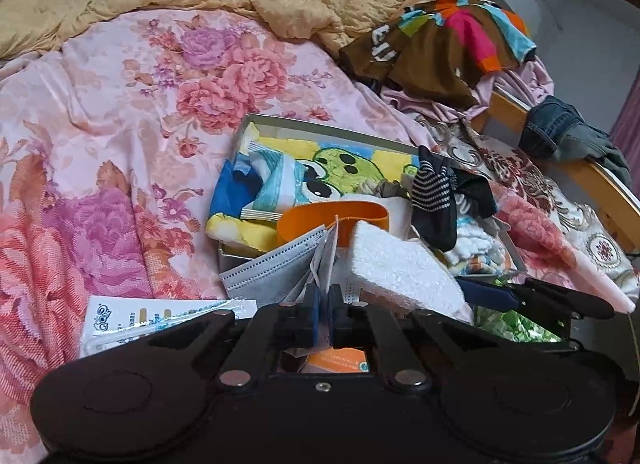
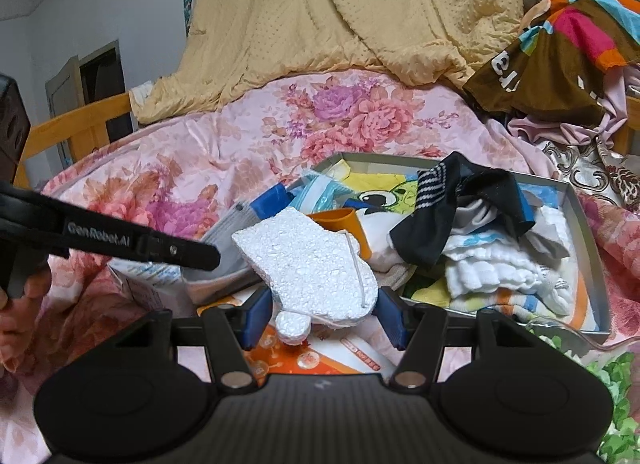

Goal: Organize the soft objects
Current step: 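Lift the mask and foam piece and carry them over the tray with both tools, then lower both tools with the mask and foam piece into the tray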

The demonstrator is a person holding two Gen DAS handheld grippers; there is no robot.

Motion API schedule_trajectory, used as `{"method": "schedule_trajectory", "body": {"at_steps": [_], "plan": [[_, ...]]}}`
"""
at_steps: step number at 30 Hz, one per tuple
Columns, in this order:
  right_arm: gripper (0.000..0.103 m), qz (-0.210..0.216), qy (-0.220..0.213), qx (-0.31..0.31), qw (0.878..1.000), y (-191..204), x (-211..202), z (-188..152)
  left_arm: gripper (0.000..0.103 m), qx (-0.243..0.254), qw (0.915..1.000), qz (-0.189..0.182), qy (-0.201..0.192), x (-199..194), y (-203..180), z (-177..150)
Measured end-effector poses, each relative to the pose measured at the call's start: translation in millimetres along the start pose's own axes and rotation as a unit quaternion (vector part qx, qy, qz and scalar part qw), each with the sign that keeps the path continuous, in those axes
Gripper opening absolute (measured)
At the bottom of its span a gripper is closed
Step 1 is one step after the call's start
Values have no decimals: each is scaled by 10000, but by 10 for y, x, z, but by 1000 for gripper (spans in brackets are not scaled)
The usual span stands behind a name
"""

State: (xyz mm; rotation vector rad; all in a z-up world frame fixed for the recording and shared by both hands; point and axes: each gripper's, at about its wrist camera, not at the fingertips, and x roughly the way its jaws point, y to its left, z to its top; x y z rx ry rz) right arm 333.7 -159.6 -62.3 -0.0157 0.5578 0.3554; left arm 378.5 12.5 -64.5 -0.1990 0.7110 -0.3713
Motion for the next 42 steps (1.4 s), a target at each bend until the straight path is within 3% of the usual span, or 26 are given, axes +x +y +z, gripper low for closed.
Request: {"method": "schedule_trajectory", "body": {"at_steps": [9, 23, 30, 36, 42], "plan": [[62, -31, -291, 267, 9992, -125, -183, 117, 0, -310, 9978, 576, 139, 16, -78, 72], [62, -116, -779, 772, 9939, -418, -369, 265, 0, -443, 9958, 612, -521, -218, -401, 455], [62, -370, -1046, 843, 9902, -560, -405, 390, 0, -361, 9947, 529, -809, -250, -556, 730], [62, -763, -1300, 875, 9847, -783, -386, 523, 0, -329, 9920, 403, -1148, -154, -659, 993], [62, -951, -1216, 1049, 9824, -1033, -237, 592, 0, -466, 9894, 308, -1341, 221, -709, 1088]]}}
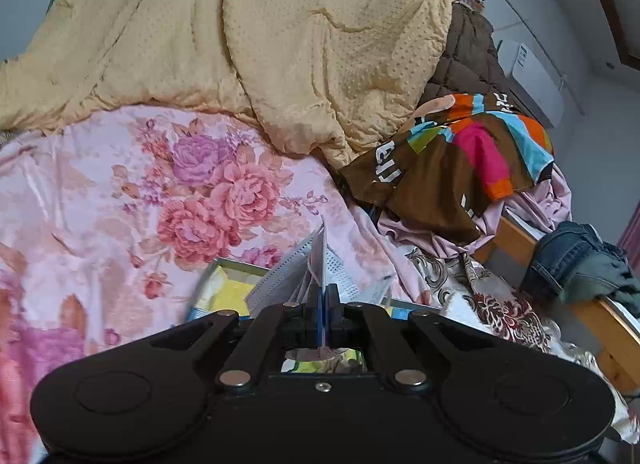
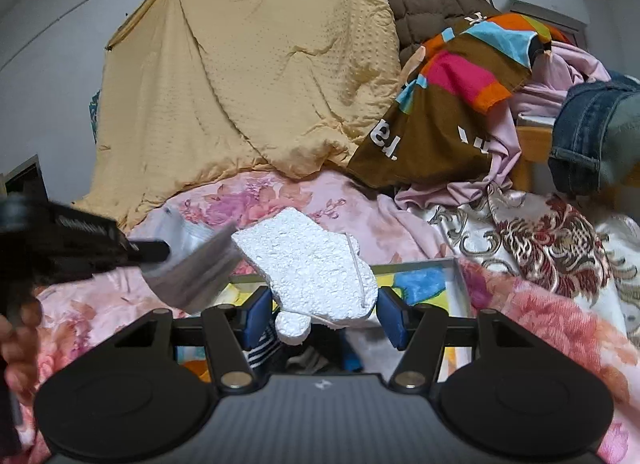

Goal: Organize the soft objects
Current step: 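Lower both tools with the mask and foam piece into the tray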

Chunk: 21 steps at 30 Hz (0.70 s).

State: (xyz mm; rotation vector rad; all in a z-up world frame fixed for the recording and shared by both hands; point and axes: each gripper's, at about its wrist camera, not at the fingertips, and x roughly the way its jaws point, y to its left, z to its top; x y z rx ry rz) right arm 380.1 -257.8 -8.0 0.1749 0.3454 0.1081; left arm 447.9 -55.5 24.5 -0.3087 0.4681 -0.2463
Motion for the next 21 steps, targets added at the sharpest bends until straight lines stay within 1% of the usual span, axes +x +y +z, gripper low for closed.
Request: {"method": "schedule_trajectory", "body": {"at_steps": [2, 5, 9, 15, 21], "plan": [[62, -30, 16, -40, 10000, -13, 65, 15, 0, 13, 10000, -14, 63, 155, -11, -66], [62, 35, 103, -44, 9999, -5, 168, -11, 0, 58, 9998, -22, 188, 359, -18, -199], [62, 155, 294, -58, 9994, 18, 313, -112, 0, 118, 9993, 32, 346, 523, 55, -361], [63, 172, 515, -73, 9985, 70, 428, -216, 0, 16, 9984, 179, 544, 624, 267, -530], [63, 167, 580, -102, 9981, 117, 460, -250, 1, -198, 9981, 125, 578, 652, 359, -569]]}}
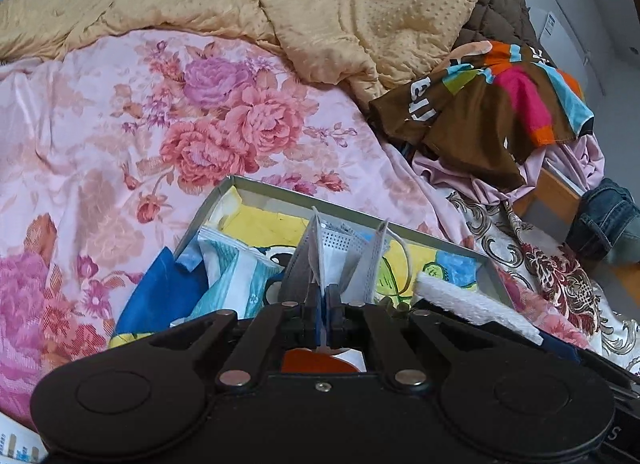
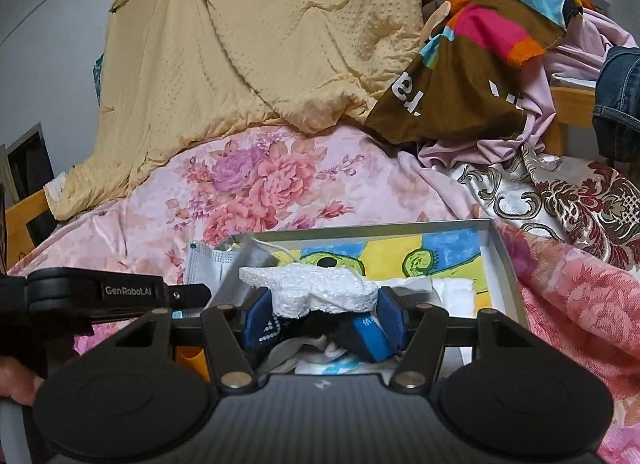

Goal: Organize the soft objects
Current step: 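Lower both tools with the mask and foam piece into the tray, then open both tools to release the mask and foam piece into the tray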

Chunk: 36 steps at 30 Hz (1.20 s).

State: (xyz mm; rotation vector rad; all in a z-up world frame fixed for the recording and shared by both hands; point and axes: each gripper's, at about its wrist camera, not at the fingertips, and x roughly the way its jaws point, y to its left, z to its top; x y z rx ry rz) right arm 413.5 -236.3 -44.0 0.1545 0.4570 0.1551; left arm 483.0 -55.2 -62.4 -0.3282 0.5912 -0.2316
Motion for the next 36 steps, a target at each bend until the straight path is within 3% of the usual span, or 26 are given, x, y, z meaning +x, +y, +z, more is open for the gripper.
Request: {"method": "schedule_trajectory", "body": {"at_steps": [11, 21, 36], "plan": [[64, -40, 39, 67, 10000, -20, 17, -2, 5, 64, 9999, -76, 47, -9, -54, -20], [76, -135, 15, 95, 9999, -44, -77, 37, 18, 103, 9999, -66, 62, -85, -104, -22], [94, -411, -266, 169, 9987, 2, -659, 182, 65, 71, 9990, -87, -435, -731, -200, -61]]}}
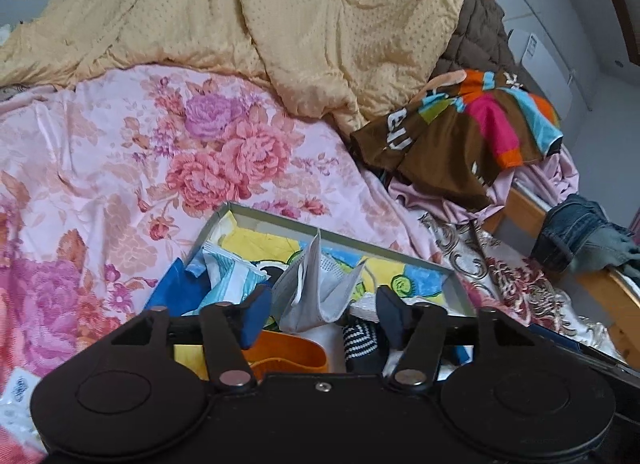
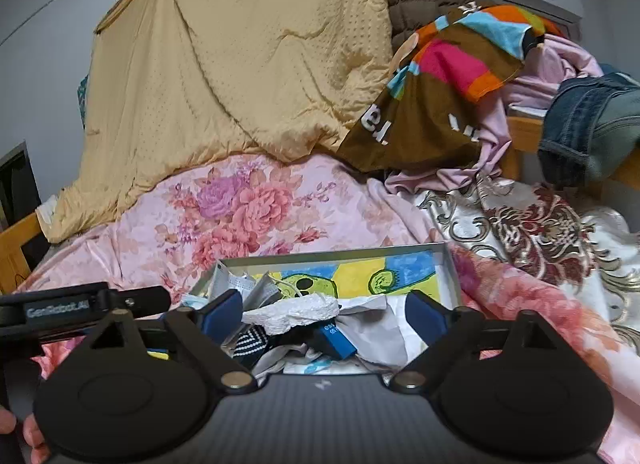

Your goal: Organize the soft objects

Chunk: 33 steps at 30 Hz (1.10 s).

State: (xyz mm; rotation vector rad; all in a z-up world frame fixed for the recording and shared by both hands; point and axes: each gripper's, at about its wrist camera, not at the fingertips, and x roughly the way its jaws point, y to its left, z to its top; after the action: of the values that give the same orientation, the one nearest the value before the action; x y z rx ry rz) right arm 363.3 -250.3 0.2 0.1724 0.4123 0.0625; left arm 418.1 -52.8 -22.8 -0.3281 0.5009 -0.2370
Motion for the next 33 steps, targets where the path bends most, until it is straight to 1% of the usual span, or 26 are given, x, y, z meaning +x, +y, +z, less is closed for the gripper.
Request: {"method": "schedule_trajectory", "body": {"at_steps": [4, 5, 7, 9, 16, 23, 33], "plan": [[102, -32, -86, 78, 9999, 21, -235, 5, 78, 53, 9999, -2, -114, -259, -44, -8], [102, -45, -105, 101, 9999, 24, -295, 1, 80, 70, 9999, -2, -120, -322, -56, -10], [103, -60, -138, 124, 9998, 33, -420, -15, 88, 137, 9998, 1, -152, -446, -86, -18], [103, -76, -163, 77, 9998, 52, -525, -16, 93, 195, 9996, -10, -207, -572, -108, -30], [103, -149, -464, -23, 9988, 163, -877, 15, 101, 404, 9985, -183, -334, -1003, -186, -72], [103, -173, -627, -9, 9979, 217, -1110, -31, 102, 580, 9969, -148, -515, -1329, -222, -80], [103, -125, -769, -7, 9970, 271, -1276, -58, 102, 777, 9949, -29, -641, -1541, -234, -120]]}}
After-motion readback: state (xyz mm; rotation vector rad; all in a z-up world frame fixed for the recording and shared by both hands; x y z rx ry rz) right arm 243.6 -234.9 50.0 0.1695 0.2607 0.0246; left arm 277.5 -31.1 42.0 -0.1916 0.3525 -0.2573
